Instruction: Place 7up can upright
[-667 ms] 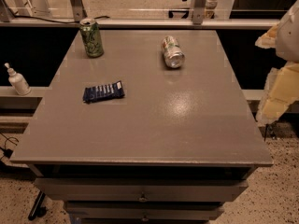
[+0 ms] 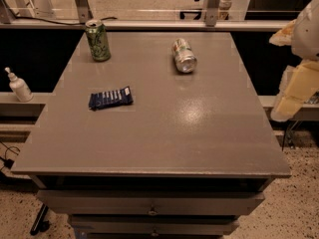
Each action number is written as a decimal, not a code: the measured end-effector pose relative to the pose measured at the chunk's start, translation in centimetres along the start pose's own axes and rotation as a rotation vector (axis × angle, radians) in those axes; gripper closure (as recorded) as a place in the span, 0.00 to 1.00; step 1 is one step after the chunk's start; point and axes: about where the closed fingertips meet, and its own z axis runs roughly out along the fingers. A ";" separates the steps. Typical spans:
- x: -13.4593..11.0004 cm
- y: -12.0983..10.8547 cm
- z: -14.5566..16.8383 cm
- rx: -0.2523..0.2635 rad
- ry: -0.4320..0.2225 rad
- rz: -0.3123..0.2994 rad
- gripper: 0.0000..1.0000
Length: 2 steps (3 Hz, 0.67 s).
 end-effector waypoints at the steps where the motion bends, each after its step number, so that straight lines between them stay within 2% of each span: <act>1: -0.4 -4.7 2.2 0.024 -0.049 -0.060 0.00; 2: -1.6 -9.1 4.1 0.040 -0.074 -0.071 0.00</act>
Offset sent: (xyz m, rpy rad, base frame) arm 0.1669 0.0057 -0.0127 0.0671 -0.0974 0.0868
